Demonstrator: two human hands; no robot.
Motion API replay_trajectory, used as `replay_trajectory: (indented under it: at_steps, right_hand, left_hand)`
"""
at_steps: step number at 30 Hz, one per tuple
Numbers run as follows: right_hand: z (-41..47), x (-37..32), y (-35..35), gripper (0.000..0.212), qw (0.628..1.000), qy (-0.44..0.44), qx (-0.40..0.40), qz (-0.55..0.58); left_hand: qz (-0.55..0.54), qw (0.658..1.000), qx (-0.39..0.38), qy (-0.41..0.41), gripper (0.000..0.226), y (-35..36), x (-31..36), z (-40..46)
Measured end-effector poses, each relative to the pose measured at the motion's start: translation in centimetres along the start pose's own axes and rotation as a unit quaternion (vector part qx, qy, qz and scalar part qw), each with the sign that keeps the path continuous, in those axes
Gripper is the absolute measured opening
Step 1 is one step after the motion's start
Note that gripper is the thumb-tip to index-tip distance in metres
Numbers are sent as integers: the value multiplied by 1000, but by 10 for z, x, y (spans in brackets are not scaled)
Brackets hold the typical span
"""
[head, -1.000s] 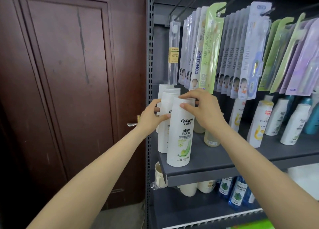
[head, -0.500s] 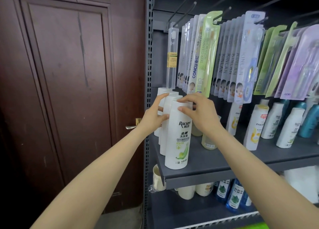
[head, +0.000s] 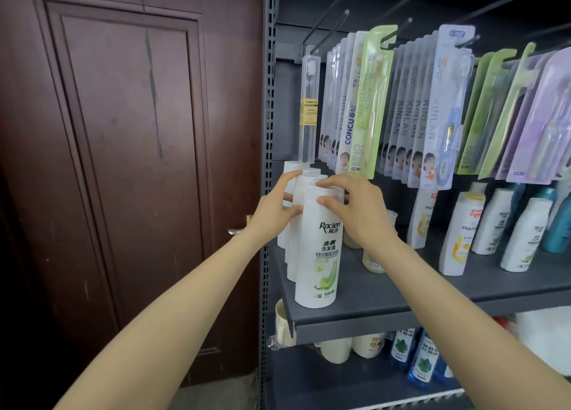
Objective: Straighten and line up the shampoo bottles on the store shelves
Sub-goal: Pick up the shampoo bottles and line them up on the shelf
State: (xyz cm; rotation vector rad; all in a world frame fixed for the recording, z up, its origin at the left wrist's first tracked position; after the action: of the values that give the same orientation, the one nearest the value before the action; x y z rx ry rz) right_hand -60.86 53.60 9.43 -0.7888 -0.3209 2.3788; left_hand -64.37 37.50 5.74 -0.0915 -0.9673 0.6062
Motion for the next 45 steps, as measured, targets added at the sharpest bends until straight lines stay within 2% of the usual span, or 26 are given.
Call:
replay_trajectory:
  at_steps: [7, 12, 16, 20, 24, 28, 31, 34, 39, 42, 45]
  right_hand:
    - [4, 0, 0, 29, 999, -27, -28, -21]
    - [8, -4, 4, 25, 998, -45, -15, -49]
    - [15, -17, 14, 25, 992, -62, -9, -111]
    - [24, -37, 30, 30, 972, -71, -18, -222]
    - [38, -53, 50, 36, 959, -36, -37, -278]
    - [54, -49, 60, 42, 950, 30, -77, -300]
    - [61, -44, 62, 46, 929, 88, -129, -335]
    - [64, -41, 59, 46, 920, 109, -153, -343]
    - [67, -39, 58, 37, 928, 102, -143, -328]
    - [66, -35, 58, 32, 935, 98, -125, -317]
    - [66, -32, 58, 31, 939, 93, -115, -310]
  left_hand:
    - [13, 999, 40, 24, 47, -10, 7, -1]
    - [21, 998, 44, 40, 38, -17, 6, 3]
    - [17, 997, 35, 63, 27, -25, 2, 15]
    - [7, 995, 33, 92, 21, -36, -10, 32]
    - [-32, 993, 15, 115, 21, -50, -22, 57]
    - [-38, 987, -48, 148, 27, -49, -24, 76]
    - [-19, 982, -110, 152, 38, -40, -28, 85]
    - [-25, 980, -140, 142, 44, -28, -30, 86]
    - [-42, 979, -144, 136, 32, -14, -38, 87]
    - [-58, 982, -115, 138, 24, -9, -36, 85]
    - [-77, 985, -95, 122, 25, -4, -31, 82]
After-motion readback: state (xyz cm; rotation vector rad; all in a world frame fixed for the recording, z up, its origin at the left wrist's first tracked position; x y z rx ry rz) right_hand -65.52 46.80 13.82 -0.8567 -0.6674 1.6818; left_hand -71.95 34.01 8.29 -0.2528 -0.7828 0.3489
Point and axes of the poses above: each hand's wrist, its own z-axis towards the middle knuckle, its own y-axis out of the palm, x = y × z, the point moved 2 cm from there along z, towards the middle knuckle, and after that the axes turned 14 degrees about x, right-handed, at the moved point
